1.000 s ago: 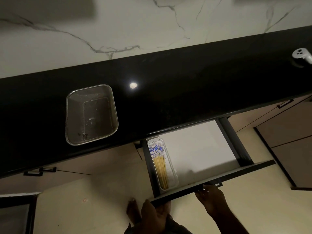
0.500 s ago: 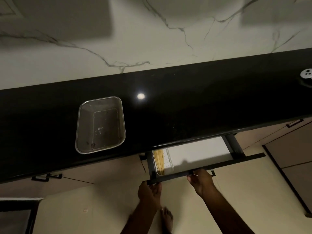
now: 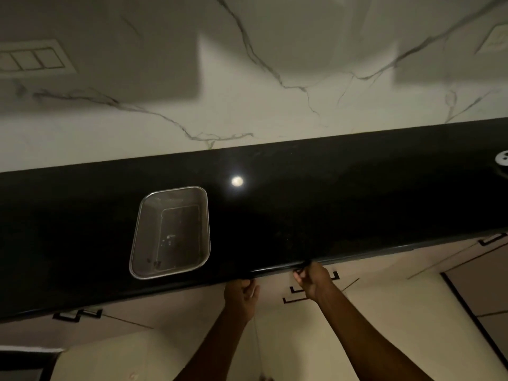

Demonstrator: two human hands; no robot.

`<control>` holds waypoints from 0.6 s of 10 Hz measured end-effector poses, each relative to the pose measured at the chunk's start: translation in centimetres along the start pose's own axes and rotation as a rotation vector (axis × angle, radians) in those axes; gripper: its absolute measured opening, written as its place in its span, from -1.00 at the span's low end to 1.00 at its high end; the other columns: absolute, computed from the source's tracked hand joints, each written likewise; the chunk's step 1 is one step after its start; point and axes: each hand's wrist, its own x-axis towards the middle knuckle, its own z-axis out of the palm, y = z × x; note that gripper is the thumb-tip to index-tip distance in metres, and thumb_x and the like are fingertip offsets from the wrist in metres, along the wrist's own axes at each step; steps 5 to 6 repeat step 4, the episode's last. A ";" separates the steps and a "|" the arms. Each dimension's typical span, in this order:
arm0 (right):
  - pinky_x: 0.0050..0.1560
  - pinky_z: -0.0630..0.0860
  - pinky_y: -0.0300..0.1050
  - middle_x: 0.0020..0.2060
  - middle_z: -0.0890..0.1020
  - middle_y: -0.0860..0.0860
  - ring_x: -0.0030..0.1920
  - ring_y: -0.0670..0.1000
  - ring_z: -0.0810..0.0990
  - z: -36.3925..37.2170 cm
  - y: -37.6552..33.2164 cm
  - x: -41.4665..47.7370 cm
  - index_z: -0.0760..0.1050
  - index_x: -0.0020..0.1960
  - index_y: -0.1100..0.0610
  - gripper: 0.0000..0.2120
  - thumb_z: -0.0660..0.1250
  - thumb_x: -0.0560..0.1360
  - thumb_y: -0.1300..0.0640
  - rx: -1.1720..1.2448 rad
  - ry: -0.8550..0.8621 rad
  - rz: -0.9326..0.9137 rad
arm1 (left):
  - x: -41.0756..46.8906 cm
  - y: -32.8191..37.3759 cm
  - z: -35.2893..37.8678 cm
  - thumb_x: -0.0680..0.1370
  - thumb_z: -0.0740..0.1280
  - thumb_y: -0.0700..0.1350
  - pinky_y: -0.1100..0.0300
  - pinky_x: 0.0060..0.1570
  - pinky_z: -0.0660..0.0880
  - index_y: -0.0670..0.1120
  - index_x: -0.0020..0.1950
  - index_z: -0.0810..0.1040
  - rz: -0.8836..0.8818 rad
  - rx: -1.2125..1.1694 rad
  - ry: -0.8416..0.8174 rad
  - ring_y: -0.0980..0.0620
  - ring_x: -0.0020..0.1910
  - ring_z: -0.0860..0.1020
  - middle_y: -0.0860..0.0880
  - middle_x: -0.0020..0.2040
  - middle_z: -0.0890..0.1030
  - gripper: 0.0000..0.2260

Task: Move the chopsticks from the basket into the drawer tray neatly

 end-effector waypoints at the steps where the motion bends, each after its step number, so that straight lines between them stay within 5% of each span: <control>1: 0.21 0.48 0.02 -0.32 0.42 0.17 -0.27 0.10 0.43 0.5 0.0 0.1 0.42 -0.23 0.29 -0.68 -0.02 0.54 0.50 -0.028 0.008 0.009 | 0.1 0.0 0.3 0.56 0.07 -0.44 -0.18 0.50 0.24 -0.32 0.17 0.51 -0.004 -0.006 -0.022 -0.14 0.00 0.54 -0.18 -0.13 0.53 -0.71; 2: 0.19 0.46 0.02 -0.33 0.38 0.17 -0.30 0.08 0.38 0.4 0.4 0.3 0.42 -0.22 0.27 -0.67 -0.02 0.58 0.46 0.007 -0.030 0.006 | 0.4 0.0 0.5 0.56 0.08 -0.43 -0.16 0.50 0.23 -0.31 0.02 0.50 -0.026 0.028 -0.095 -0.23 0.35 0.46 -0.17 -0.10 0.53 -0.78; 3: -0.05 0.54 -0.01 -0.41 0.35 0.14 -0.39 0.05 0.40 -0.1 0.6 0.2 0.36 -0.32 0.22 -0.64 0.03 0.62 0.37 -0.156 -0.083 0.007 | 0.0 1.1 0.8 0.60 0.15 -0.34 -0.09 0.47 0.25 -0.20 -0.11 0.48 -0.081 0.133 -0.096 -0.23 0.47 0.37 -0.17 0.03 0.53 -0.83; 4: -0.41 0.35 -0.15 -0.48 0.35 0.05 -0.54 -0.03 0.31 0.2 0.6 -0.5 0.39 -0.28 0.18 -0.68 0.13 0.65 0.24 -0.448 -0.123 0.021 | -1.1 2.0 0.6 0.64 0.26 -0.16 -0.05 0.42 0.32 -0.19 0.17 0.52 -0.113 0.333 -0.123 -0.21 0.38 0.44 -0.19 0.20 0.50 -0.84; 6: -0.41 0.35 -0.15 -0.48 0.35 0.05 -0.54 -0.03 0.31 0.2 0.6 -0.5 0.39 -0.28 0.18 -0.68 0.13 0.65 0.24 -0.448 -0.123 0.021 | -1.1 2.0 0.6 0.64 0.26 -0.16 -0.05 0.42 0.32 -0.19 0.17 0.52 -0.113 0.333 -0.123 -0.21 0.38 0.44 -0.19 0.20 0.50 -0.84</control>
